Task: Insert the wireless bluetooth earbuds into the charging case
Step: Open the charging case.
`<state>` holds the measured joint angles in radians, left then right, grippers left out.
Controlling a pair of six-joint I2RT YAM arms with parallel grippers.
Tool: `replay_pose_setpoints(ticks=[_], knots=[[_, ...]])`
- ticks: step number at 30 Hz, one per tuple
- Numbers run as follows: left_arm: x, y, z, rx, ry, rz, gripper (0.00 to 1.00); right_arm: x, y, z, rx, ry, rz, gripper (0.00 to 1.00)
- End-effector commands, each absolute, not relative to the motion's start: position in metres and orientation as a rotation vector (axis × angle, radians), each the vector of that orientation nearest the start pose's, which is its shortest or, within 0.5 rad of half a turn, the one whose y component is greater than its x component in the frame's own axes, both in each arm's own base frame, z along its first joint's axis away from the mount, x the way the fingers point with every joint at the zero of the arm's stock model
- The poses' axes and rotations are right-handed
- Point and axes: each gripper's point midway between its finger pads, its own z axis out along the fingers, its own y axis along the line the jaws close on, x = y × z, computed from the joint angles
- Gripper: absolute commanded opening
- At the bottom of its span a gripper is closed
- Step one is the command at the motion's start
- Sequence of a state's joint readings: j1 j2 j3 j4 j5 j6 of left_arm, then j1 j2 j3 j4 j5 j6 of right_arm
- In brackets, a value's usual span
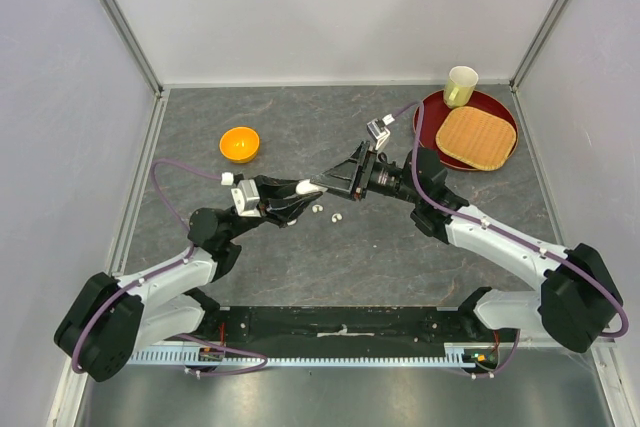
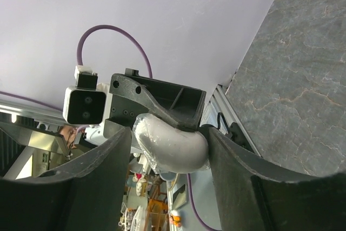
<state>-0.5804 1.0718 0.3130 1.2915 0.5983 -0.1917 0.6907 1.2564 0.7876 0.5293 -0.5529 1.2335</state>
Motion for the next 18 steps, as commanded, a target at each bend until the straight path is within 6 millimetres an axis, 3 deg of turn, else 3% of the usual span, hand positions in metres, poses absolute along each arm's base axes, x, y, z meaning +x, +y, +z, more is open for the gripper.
replay_pose_setpoints(ticks=[1, 5, 10, 15, 18], knots=[[0.2115, -0.2577, 0.3200, 0.738, 0.804, -0.903, 0.02, 0.2132, 0.3456, 0.3246, -0.099, 1.806, 1.910, 0.64], [0.2121, -0.2570, 0.3220, 0.727, 0.794, -0.896, 0.02, 0.2122, 0.3456, 0.3261, -0.107, 1.800, 1.916, 0.63], [0.2143, -0.2575, 0.3210, 0.720, 0.798, -0.894, 0.02, 0.2109, 0.3448, 0.3279, -0.111, 1.789, 1.922, 0.55], [0.2171, -0.2599, 0.3188, 0.709, 0.821, -0.915, 0.02, 0.2092, 0.3444, 0.3301, -0.118, 1.776, 1.930, 0.29], [0.2185, -0.2619, 0.3169, 0.704, 0.839, -0.935, 0.10, 0.2093, 0.3436, 0.3310, -0.114, 1.769, 1.934, 0.18]])
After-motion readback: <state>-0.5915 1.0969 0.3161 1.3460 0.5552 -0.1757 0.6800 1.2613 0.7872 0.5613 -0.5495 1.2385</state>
